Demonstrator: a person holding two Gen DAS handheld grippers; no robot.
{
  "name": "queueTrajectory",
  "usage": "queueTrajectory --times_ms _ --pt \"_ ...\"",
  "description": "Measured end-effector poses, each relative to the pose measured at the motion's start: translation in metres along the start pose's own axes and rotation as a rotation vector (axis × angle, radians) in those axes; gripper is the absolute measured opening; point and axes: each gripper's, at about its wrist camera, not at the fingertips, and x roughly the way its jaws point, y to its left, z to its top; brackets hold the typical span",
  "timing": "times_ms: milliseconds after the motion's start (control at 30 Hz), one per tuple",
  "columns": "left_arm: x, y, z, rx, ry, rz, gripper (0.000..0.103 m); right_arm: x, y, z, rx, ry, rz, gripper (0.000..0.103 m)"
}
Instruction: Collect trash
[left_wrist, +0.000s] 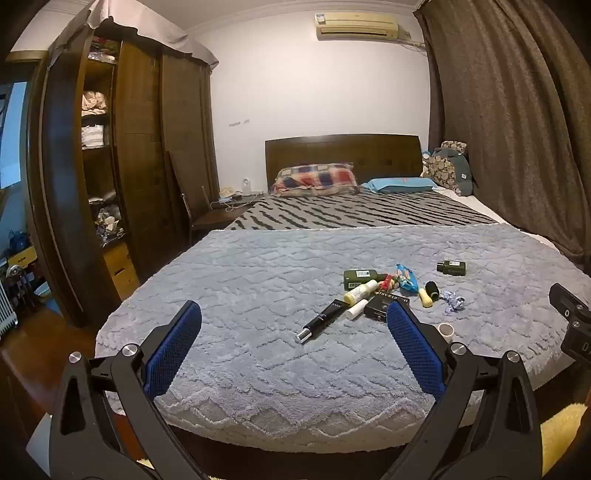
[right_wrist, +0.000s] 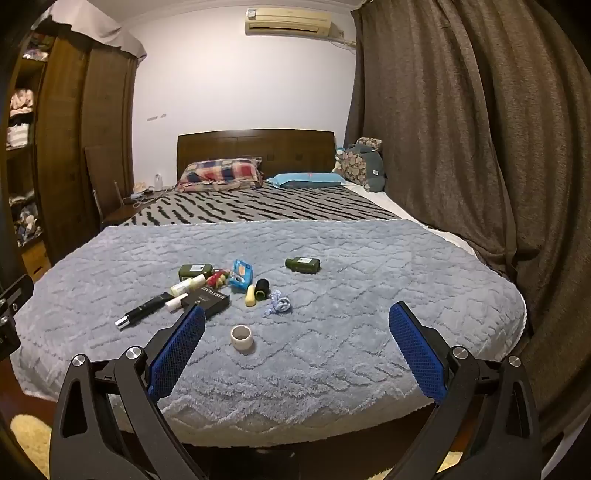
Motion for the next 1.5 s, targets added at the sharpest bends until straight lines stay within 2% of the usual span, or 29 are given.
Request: queueTrajectory --times_ms 1500 --pt "-0.005 0.0 0.009 -0.004 -0.01 0.003 0.095 -0.006 0.004 0.003 -0.01 -0.021 0.007 0.1"
